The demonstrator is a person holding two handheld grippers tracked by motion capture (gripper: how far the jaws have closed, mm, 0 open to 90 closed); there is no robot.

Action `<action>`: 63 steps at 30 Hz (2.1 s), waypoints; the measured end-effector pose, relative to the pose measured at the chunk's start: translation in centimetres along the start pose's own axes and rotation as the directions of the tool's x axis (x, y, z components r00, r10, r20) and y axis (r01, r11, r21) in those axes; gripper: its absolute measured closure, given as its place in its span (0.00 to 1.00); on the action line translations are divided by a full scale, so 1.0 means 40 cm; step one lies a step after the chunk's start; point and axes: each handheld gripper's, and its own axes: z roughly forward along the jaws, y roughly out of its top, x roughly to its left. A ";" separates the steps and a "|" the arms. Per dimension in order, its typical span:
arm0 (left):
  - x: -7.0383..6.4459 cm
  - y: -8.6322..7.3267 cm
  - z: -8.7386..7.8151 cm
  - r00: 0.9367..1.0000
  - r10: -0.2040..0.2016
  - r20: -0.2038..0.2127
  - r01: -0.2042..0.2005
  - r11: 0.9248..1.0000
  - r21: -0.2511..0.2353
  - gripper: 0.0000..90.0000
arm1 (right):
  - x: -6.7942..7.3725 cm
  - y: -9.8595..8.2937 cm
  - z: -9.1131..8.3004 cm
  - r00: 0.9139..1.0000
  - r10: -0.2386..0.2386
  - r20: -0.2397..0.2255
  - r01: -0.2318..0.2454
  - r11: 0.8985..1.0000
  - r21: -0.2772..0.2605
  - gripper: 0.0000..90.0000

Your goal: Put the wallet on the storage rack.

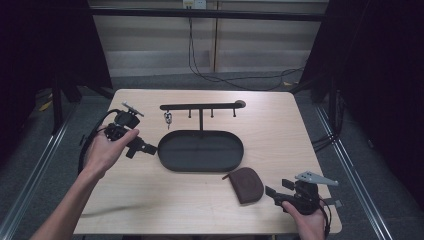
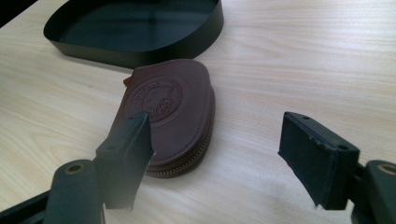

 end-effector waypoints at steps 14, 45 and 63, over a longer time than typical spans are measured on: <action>0.013 -0.166 0.019 0.999 0.013 0.051 -0.006 0.991 -0.132 0.24 | -0.001 0.013 0.000 0.999 0.015 -0.037 -0.013 0.998 0.059 0.28; 0.000 -0.432 0.100 0.997 -0.046 0.062 0.062 0.958 -0.281 0.23 | 0.057 0.148 0.088 0.996 -0.033 -0.084 0.064 0.920 0.387 0.30; 0.005 -0.449 0.114 0.994 -0.054 0.093 0.078 0.959 -0.274 0.23 | 0.074 0.216 0.221 1.000 -0.020 -0.022 0.029 0.766 0.642 0.24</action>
